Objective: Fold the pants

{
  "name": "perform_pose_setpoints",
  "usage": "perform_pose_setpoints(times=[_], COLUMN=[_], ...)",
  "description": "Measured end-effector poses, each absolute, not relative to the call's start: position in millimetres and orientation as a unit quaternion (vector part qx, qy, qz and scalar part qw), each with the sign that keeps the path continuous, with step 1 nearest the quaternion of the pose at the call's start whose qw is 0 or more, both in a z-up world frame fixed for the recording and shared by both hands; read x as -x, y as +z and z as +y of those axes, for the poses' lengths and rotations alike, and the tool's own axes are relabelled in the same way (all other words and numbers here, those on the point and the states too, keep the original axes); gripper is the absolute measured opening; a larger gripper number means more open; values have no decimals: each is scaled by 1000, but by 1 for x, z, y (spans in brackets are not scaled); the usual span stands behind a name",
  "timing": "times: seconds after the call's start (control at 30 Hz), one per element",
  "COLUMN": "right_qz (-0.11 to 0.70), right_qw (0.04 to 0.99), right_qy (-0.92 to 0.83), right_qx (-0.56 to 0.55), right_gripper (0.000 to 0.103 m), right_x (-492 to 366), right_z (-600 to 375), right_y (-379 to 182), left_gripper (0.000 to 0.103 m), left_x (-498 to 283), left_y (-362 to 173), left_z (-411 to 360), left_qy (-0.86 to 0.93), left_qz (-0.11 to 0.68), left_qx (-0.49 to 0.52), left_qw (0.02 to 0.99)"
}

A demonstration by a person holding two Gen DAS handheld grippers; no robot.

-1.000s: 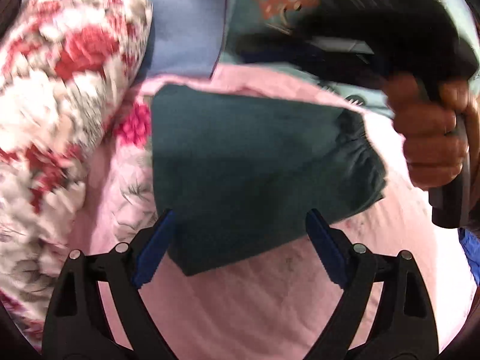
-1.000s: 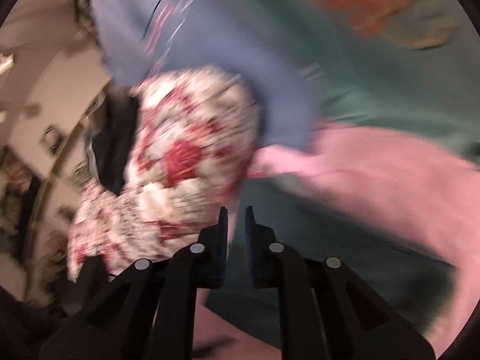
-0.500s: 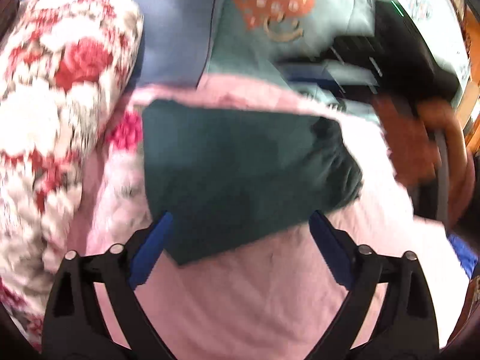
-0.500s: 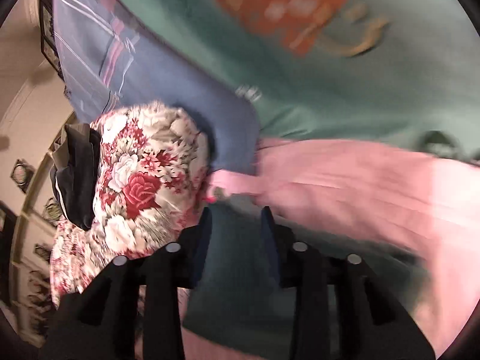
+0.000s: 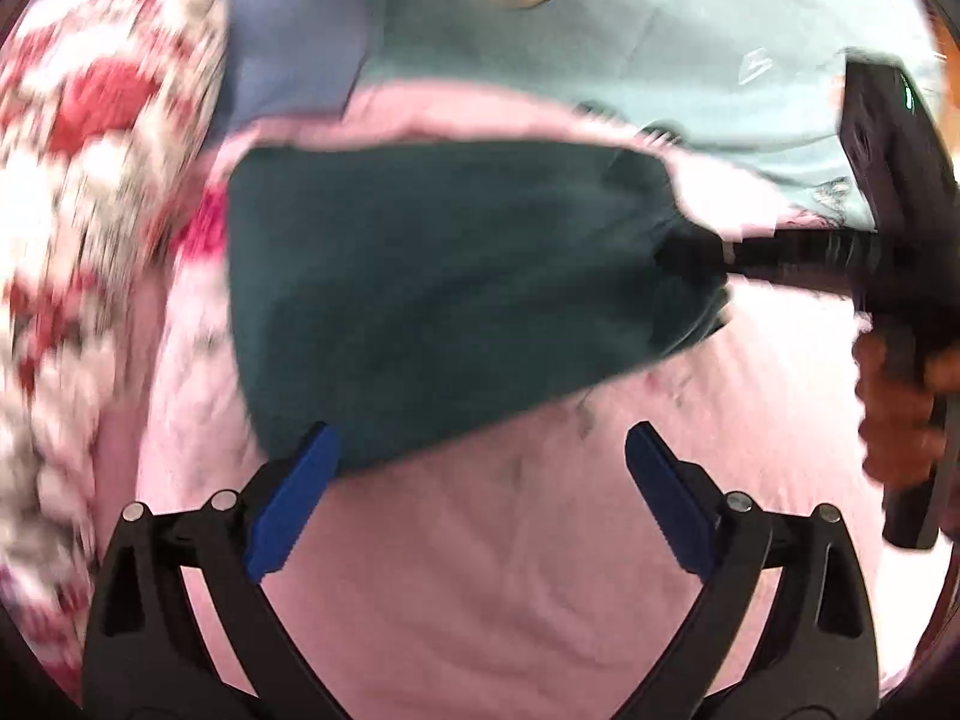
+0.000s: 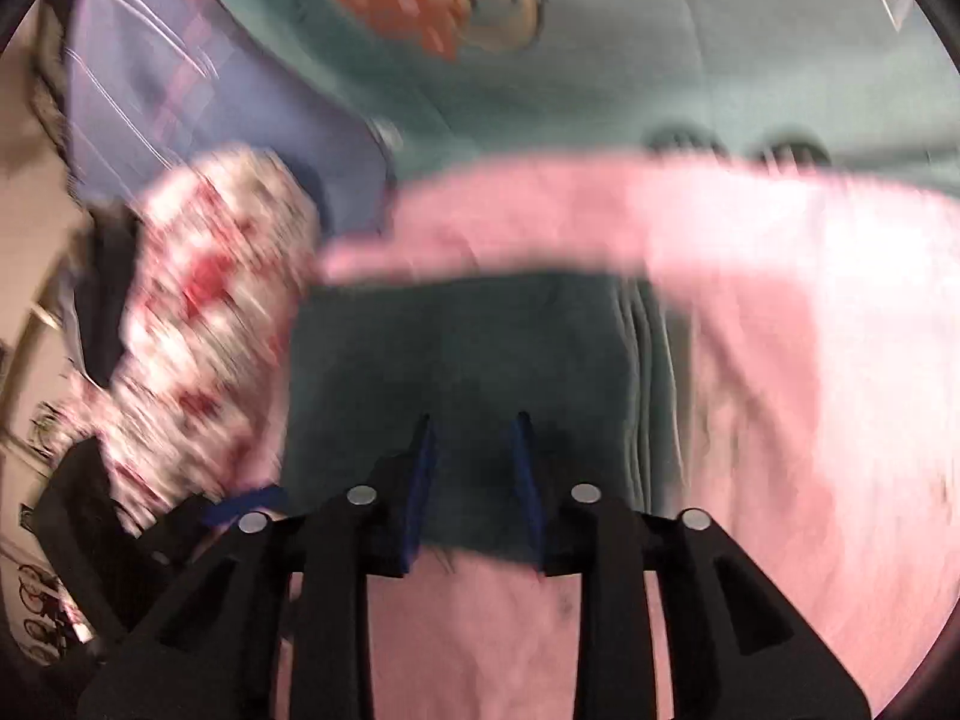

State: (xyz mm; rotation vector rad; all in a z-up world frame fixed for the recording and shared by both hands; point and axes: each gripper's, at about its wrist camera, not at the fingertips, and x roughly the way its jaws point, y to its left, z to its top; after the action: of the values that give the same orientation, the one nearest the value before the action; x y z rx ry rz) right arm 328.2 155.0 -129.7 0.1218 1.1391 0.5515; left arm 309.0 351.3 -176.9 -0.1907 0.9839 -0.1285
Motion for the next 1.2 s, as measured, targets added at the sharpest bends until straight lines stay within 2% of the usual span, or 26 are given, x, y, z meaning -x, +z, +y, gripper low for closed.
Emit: perform_pose_setpoints(times=[0.03, 0.13, 0.17, 0.3, 0.37, 0.4, 0.47, 0.7, 1.2], right_qz=[540, 536, 518, 461, 454, 447, 432, 417, 409], right_qw=[800, 805, 819, 863, 867, 870, 878, 887, 889], right_qy=[249, 234, 232, 206, 204, 205, 204, 193, 199], right_qx=[-79, -100, -86, 6, 29, 38, 44, 45, 48], right_gripper=[29, 43, 50, 65, 80, 84, 102, 102, 102], right_x=[-327, -299, -284, -217, -193, -179, -156, -103, -55], right_z=[149, 145, 146, 149, 145, 143, 139, 123, 111], right_y=[-133, -107, -92, -47, -35, -27, -14, 5, 12], left_gripper=[98, 98, 99, 100, 100, 100, 101, 101, 101], left_x=[-307, -289, -283, -244, -228, -220, -200, -144, -93], left_y=[-177, -155, -150, -113, -97, -89, -70, -28, -5], left_z=[353, 356, 357, 355, 353, 351, 349, 339, 318], left_qy=[-47, -23, -15, 7, 16, 20, 27, 31, 27], left_qz=[490, 497, 497, 495, 491, 488, 478, 460, 438], left_qx=[98, 105, 102, 88, 76, 71, 67, 56, 44], left_qw=[865, 861, 861, 865, 868, 870, 876, 885, 897])
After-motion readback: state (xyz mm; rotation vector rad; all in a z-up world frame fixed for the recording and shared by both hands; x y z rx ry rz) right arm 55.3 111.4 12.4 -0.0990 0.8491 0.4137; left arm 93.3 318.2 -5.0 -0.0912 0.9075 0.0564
